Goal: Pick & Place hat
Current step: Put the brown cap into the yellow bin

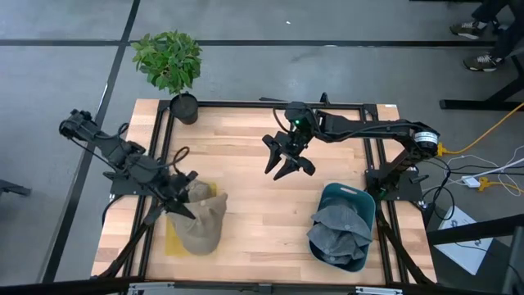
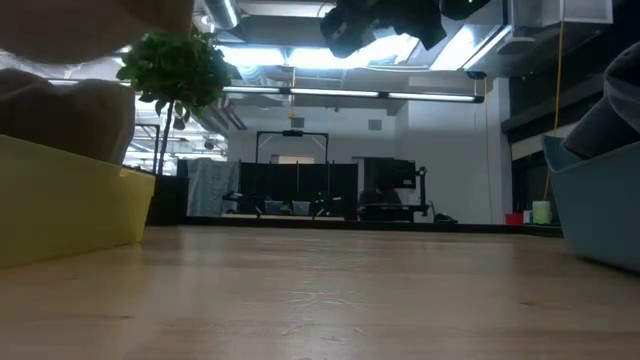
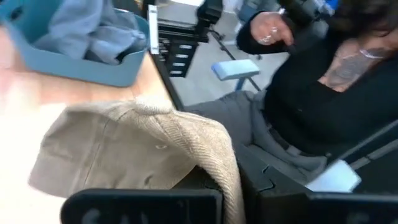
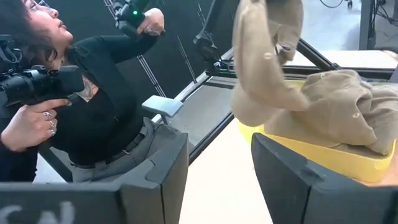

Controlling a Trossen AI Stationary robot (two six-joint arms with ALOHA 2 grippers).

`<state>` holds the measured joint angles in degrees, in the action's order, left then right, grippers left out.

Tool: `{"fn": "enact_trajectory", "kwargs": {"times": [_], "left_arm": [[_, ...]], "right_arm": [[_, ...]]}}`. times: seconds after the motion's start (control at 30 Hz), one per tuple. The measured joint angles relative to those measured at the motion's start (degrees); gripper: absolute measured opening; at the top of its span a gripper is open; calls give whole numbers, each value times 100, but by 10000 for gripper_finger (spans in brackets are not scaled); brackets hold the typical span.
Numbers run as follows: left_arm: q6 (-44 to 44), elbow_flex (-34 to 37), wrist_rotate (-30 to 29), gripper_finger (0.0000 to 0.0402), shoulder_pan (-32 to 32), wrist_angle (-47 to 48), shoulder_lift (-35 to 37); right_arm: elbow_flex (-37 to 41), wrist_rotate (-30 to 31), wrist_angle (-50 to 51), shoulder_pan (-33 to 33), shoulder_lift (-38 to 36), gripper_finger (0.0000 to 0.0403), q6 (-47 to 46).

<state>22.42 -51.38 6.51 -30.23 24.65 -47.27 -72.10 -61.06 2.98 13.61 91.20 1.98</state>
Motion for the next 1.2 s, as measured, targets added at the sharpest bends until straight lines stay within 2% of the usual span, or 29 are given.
{"fn": "enact_trajectory", "kwargs": {"times": [0.13,0.3,0.53,0.77,0.83,0.93,1.07,1.2], "left_arm": [[314,704,-547,4,-166,-366,495],[558,1316,-902,4,-169,-881,1056],[1165,1626,-1280,4,-167,-1188,1401],[1732,1747,-1598,4,-167,-1227,1329],[1927,1746,-1492,4,-165,-1206,1299],[2132,1715,-828,4,-167,-1149,1366],[2241,1662,-261,4,-212,-1146,1615],[2388,1662,-227,4,-353,-794,1708]], "right_arm": [[0,6,83,2,0,175,53],[0,32,81,2,2,175,42],[0,503,162,2,7,175,78],[0,509,171,2,7,175,37],[0,509,173,2,7,175,42],[0,509,179,2,7,175,60],[0,507,243,2,7,175,67],[0,509,339,2,7,175,129]]}}
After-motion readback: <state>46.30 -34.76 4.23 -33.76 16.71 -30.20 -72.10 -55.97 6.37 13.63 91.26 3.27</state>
